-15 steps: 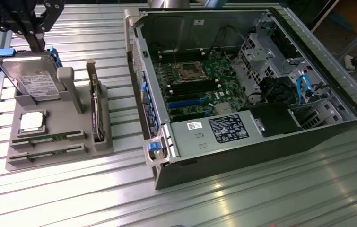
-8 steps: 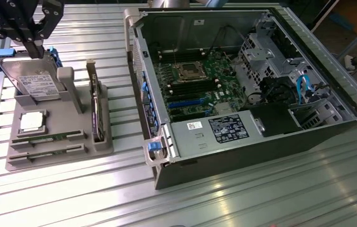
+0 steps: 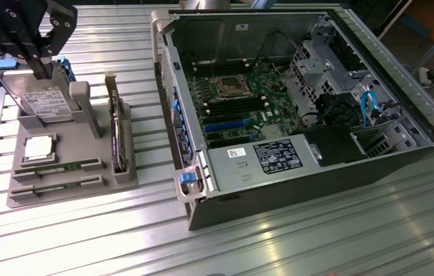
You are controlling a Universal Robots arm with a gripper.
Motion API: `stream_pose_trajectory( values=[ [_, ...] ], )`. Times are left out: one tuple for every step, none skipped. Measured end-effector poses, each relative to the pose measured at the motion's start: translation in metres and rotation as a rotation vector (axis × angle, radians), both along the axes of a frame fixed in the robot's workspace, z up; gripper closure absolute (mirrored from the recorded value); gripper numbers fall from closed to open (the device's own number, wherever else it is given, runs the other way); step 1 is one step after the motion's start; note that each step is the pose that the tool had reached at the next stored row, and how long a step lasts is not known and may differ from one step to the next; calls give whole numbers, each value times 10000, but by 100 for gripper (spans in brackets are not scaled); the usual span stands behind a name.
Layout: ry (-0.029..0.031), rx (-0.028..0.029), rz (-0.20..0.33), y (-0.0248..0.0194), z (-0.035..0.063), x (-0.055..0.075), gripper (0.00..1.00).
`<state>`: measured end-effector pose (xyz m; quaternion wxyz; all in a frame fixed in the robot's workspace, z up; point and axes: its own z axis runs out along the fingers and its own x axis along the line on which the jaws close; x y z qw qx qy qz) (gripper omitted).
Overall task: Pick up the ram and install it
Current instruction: 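Reach for the ram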
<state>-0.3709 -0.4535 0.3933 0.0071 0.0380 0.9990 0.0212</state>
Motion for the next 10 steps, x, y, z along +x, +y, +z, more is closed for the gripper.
stream_pose_trajectory(
  values=[
    [0,0,0,-18,0,-1,89],
    [0,0,0,-35,0,-2,89],
    [-1,1,1,-51,-1,-2,89],
    [-1,1,0,-67,-1,-3,89],
    [0,0,0,-82,0,-4,89],
    [1,0,0,-97,0,-4,89],
    [0,1,0,-111,0,-5,89],
    [0,0,0,-138,0,-6,89],
    [0,0,0,-157,0,-7,89],
    [-1,1,0,-172,0,-8,89]
  ],
)
